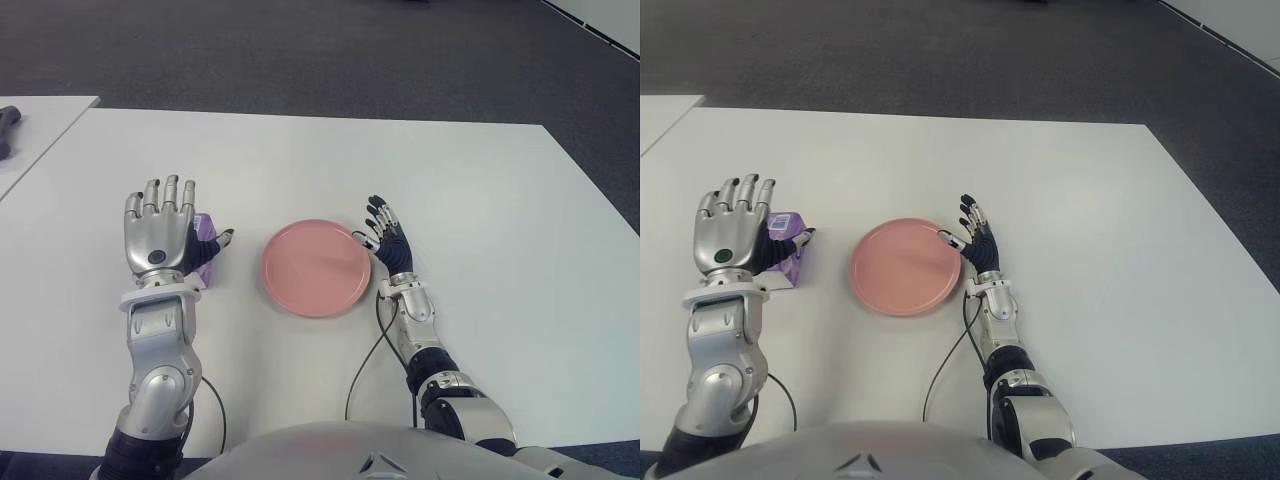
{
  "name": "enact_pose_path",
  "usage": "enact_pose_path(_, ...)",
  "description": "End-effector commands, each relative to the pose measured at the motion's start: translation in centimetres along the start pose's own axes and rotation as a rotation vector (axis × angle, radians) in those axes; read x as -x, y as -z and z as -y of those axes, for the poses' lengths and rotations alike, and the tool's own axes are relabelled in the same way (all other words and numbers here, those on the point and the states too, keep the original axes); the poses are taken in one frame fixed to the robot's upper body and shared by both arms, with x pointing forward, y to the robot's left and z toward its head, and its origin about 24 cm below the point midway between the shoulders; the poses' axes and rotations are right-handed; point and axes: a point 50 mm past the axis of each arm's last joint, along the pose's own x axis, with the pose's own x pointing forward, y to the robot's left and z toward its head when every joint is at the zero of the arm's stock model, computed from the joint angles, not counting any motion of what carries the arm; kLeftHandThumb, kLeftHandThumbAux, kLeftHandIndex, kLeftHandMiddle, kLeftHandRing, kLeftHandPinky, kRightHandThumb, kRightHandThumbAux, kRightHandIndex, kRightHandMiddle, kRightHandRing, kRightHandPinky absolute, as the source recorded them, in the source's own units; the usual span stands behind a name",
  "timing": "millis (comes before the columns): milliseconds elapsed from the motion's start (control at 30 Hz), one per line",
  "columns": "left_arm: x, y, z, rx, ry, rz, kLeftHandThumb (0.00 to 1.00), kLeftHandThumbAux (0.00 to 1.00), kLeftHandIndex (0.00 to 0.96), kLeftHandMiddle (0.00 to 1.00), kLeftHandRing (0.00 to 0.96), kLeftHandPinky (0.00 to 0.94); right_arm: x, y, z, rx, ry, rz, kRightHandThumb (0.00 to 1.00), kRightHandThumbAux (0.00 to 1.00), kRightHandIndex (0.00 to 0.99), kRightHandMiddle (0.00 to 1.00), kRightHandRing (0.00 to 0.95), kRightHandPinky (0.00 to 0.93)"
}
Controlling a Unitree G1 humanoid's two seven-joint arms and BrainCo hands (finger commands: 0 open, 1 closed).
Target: Put the tissue paper into the plate.
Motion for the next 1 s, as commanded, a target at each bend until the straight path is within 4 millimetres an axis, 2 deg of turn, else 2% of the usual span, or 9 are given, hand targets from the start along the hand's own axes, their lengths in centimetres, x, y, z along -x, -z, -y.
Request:
enact_pose_path(33, 0.1, 0.3, 0.3, 0.006, 0.006, 0.003, 0.031, 0.341, 0.0, 0.0, 0.0, 0.0, 5.2, 4.3, 0.7, -0.052, 0.082, -0.209, 0.081, 0.706, 0.042, 0.017, 0.002, 0.044)
enact_pose_path(567, 0.1, 0.5, 0.9, 0.015, 0.044, -0.027, 0.046, 0.349, 0.0, 0.0, 0.0, 0.0, 5.2, 4.3, 1.0, -0.052, 0.084, -0.209, 0.081, 0.706, 0.042, 0.017, 0.002, 0.044)
enact_pose_path(1000, -0.5, 0.6, 2.4, -0.018, 0.137, -0.077, 0.023, 0.319, 0.0, 0.0, 0.0, 0.0, 5.2, 4.3, 1.3, -0.052, 0.084, -0.208, 0.081, 0.706, 0.042, 0.017, 0.002, 0.044)
